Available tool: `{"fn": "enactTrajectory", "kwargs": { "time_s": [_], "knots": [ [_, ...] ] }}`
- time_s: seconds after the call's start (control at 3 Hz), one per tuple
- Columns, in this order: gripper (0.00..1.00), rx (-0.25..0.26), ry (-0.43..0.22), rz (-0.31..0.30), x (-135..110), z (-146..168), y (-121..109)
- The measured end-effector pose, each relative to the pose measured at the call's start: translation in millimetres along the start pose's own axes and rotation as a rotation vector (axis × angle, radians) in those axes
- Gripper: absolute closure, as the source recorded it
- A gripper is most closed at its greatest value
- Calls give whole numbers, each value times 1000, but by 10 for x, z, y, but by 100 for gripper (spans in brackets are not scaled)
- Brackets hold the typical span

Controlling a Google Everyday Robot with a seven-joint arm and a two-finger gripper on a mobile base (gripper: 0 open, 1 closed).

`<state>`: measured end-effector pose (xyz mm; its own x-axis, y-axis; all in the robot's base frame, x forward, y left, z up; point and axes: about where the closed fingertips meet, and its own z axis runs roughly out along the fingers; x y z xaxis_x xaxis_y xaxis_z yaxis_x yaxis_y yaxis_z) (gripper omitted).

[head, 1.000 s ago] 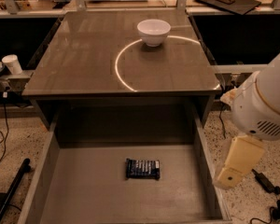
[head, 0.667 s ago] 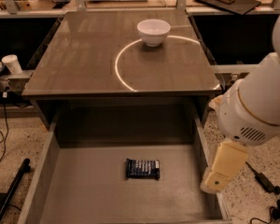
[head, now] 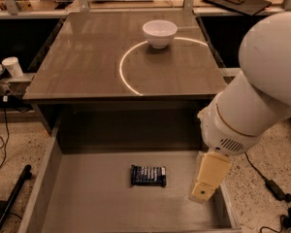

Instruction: Pick rxbar blueberry from top drawer and place on counter

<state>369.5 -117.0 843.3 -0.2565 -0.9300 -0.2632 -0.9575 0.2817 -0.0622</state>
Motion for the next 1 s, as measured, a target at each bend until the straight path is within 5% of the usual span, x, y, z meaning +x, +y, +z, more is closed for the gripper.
{"fn": "enactTrajectory", "kwargs": {
  "time_s": [1.0],
  "knots": [
    [0, -38, 3, -52, -306, 242, 60]
  ]
}}
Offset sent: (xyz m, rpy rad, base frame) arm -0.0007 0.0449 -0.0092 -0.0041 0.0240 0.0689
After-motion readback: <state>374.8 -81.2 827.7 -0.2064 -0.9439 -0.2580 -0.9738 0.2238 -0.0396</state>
